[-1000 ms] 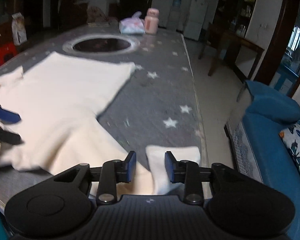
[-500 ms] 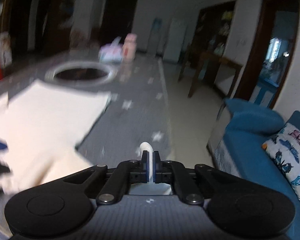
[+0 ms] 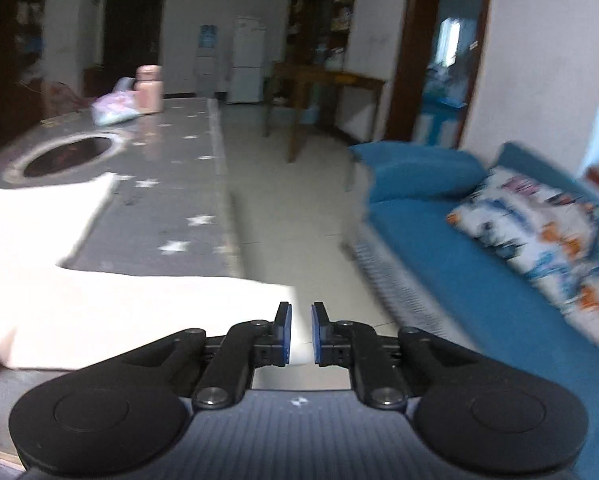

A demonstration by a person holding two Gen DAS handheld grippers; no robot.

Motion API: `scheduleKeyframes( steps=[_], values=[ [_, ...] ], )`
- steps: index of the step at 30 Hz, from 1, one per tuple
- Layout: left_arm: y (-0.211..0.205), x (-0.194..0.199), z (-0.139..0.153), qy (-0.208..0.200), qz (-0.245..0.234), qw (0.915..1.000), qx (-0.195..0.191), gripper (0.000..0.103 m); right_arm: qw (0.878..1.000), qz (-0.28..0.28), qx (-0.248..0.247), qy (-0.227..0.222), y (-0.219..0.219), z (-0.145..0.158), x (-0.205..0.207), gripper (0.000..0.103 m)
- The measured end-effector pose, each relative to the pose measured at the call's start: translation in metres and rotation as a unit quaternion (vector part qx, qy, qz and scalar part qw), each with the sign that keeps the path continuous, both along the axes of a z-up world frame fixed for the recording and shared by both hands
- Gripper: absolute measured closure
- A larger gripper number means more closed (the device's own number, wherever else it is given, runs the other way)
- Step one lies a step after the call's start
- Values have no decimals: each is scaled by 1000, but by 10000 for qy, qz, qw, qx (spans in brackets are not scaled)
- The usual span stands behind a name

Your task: Fold clothes

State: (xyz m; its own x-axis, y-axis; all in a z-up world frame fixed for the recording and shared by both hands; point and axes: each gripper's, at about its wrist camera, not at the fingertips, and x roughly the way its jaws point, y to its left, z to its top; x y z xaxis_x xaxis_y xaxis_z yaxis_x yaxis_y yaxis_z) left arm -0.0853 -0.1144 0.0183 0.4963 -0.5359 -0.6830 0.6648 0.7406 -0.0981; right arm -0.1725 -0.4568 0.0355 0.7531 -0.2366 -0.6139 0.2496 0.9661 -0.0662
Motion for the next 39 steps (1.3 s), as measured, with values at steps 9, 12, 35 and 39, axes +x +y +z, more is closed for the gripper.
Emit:
scheduleKeyframes(
  steps=[9, 12, 35, 39],
  values=[
    [1, -2, 0, -21, -15, 10000, 31, 42, 9970, 550, 436, 339, 9, -23, 42, 82],
    [1, -3, -1, -54, -35, 10000, 39, 41, 9970, 512, 460, 346, 3, -24, 57, 82],
    [84, 28, 32, -263, 1317, 9887, -660, 40, 9880, 1532, -73, 198, 62, -10, 71, 63],
    [97, 40, 36, -569, 1708, 9834, -245, 52, 9850, 1708, -45, 239, 75, -11, 74, 63]
  ],
)
